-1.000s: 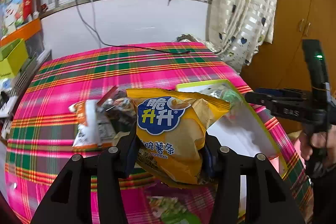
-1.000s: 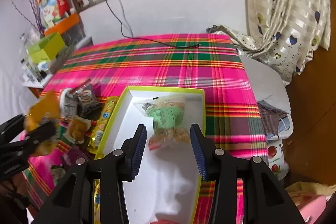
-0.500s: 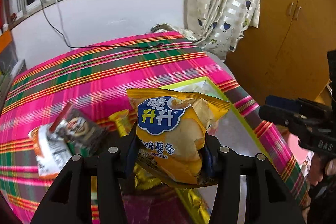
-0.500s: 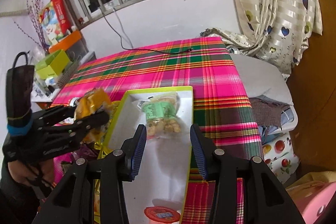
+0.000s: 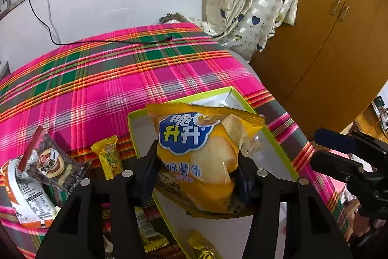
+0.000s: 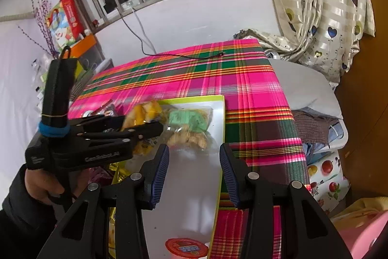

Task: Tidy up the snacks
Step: 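Lower the yellow chip bag into the box and open the left tool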

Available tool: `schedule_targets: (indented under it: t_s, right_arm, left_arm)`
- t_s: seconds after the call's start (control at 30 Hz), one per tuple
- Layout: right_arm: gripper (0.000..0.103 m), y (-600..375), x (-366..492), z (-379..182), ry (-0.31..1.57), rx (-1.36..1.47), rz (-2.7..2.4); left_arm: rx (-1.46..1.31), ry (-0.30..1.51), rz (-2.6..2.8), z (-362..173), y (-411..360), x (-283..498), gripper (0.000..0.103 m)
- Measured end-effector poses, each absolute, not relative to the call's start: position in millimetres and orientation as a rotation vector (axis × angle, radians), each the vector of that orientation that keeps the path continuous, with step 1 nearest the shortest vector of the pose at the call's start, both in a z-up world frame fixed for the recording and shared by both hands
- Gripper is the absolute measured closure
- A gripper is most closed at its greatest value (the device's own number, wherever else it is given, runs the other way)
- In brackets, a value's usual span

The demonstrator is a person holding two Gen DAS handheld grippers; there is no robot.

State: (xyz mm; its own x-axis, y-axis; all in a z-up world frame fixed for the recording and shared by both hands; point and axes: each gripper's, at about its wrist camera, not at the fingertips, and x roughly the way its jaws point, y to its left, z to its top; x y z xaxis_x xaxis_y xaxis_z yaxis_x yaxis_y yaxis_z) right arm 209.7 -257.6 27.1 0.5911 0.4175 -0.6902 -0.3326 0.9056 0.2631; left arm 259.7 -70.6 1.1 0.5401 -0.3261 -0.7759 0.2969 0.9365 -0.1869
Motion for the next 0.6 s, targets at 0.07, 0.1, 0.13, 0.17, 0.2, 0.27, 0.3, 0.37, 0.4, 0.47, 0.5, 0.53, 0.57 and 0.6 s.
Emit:
schedule_targets:
  t_s: [0.07,0.1,0.13,0.17,0.2,0.27,0.3,0.37,0.4,0.47,0.5,0.53,0.57,0.6]
  right_arm:
    - [0.061,-257.8,209.1,27.0,0.831,0.111,0.438]
    - [0.061,-257.7,209.4,26.9,0.831,0.111,0.438]
    - [0.061,-257.7,209.4,27.0,0.832,0.111,0.436]
    - [0.061,-257.7,208.9,27.0,0.832,0.114,0.435]
    - [0.061,-257.1,207.9,27.0,0.832,0.116,0.435]
    - [0.061,-257.1,207.5,26.9,0.831,0.115,0.437]
    - [0.061,-257.2,206.6,26.7,0.830,0.116,0.437]
    - [0.061,-257.1,206.4,26.9,0.829,0.116,0.438]
    - [0.061,-257.3,205.9,26.5,0.828,0.118,0.438]
    - [0.061,-257.0,205.3,26.4,0.828,0.121,0.438]
    - [0.061,-256.8,204.6,26.3,0.827,0.124,0.437]
    - [0.061,-256.7,203.8,26.4,0.826,0.126,0.439]
    - [0.061,-257.4,203.0,26.2,0.826,0.128,0.439]
    - [0.061,-258.3,202.7,26.0,0.826,0.129,0.439]
  left_arm:
    - [-0.031,0.918,-0.376,1.4,-71.5,257.6,0.045]
    - [-0.031,0.914,-0.378,2.4,-71.3,256.5,0.044]
    - [-0.037,0.909,-0.381,3.9,-70.8,255.4,0.043]
    - [-0.048,0.898,-0.393,7.0,-69.5,252.7,0.041]
    - [-0.054,0.888,-0.399,9.5,-68.1,251.1,0.039]
    - [-0.058,0.863,-0.397,15.8,-64.8,247.7,0.038]
    - [-0.061,0.857,-0.397,17.9,-63.0,246.3,0.038]
    - [-0.070,0.853,-0.383,20.4,-59.0,243.7,0.038]
    - [-0.068,0.850,-0.373,21.1,-57.7,243.2,0.038]
    - [-0.048,0.845,-0.351,22.2,-56.5,239.5,0.038]
    - [-0.031,0.849,-0.337,21.7,-57.3,238.7,0.038]
    - [-0.009,0.853,-0.322,20.5,-59.2,238.0,0.038]
    - [0.023,0.861,-0.305,18.4,-62.3,238.4,0.043]
    - [0.049,0.871,-0.293,16.0,-64.8,238.9,0.055]
